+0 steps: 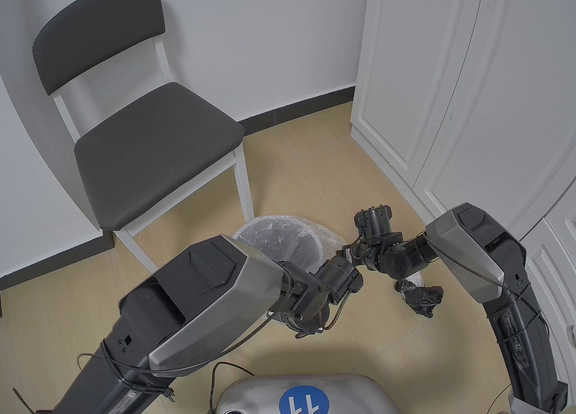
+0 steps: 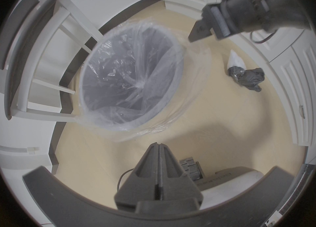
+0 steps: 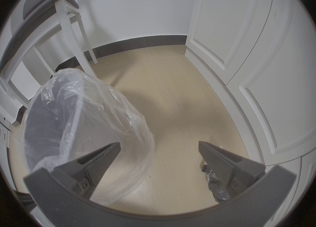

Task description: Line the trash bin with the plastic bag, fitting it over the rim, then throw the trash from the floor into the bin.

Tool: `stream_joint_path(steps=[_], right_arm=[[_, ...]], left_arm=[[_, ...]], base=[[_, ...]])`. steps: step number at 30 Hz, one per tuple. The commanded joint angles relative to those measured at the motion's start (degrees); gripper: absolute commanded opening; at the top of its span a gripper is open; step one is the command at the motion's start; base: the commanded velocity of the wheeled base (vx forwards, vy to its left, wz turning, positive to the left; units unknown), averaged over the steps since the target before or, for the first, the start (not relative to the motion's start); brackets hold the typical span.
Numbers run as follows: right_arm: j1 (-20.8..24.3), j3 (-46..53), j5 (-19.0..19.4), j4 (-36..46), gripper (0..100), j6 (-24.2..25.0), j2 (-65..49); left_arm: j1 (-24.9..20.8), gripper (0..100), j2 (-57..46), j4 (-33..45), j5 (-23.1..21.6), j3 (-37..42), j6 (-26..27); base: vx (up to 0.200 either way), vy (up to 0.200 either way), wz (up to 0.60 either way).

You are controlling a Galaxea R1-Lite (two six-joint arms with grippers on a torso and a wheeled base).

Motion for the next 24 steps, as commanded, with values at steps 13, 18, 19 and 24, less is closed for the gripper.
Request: stream_joint_path(steps=[13,18,19,24], right_arm=[[0.40,-17.34,-0.01,3.46,100,2.76,12.74],[0.66,-17.76,5.62,8.82,100,6.02,13.88],[0.66,-17.76,7.73,9.08,100,6.37,13.88],[0.49,-17.76,10.36,8.73,100,6.98,13.97]], left_arm=[[13.12,0,-26.09,-31.04,-0.35,40.71,6.75],[16.81,0,-23.63,-37.80,-0.35,42.11,10.27],[17.60,0,-22.93,-38.68,-0.35,42.02,10.80],[19.62,0,-21.43,-39.21,-0.35,41.41,10.97]], base=[[0.000,0.000,0.00],[0.000,0.000,0.00],[0.000,0.000,0.00],[0.000,0.000,0.00]])
